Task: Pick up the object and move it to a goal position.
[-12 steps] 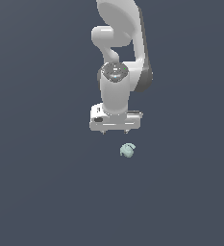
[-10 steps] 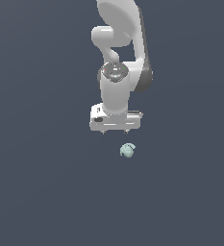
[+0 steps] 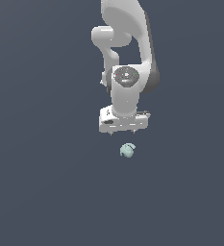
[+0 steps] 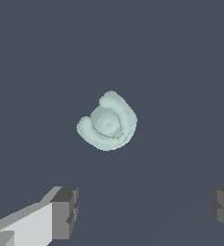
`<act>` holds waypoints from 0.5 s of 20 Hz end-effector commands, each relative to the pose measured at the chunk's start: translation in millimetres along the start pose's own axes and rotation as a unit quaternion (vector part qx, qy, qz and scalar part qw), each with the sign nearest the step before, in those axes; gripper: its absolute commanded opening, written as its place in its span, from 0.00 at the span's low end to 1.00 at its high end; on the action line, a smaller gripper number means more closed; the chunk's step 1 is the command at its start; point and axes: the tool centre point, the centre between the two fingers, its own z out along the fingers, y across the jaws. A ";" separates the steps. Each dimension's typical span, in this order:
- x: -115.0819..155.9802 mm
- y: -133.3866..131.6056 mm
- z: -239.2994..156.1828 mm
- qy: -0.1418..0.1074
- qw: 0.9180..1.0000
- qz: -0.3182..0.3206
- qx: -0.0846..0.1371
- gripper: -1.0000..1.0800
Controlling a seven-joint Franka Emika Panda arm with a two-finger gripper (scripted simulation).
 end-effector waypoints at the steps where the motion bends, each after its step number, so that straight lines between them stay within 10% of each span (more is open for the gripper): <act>1: -0.5 -2.7 1.1 -0.001 1.000 -0.004 0.001 0.96; 10: 2.4 -2.5 3.1 0.000 1.000 0.022 0.000 0.96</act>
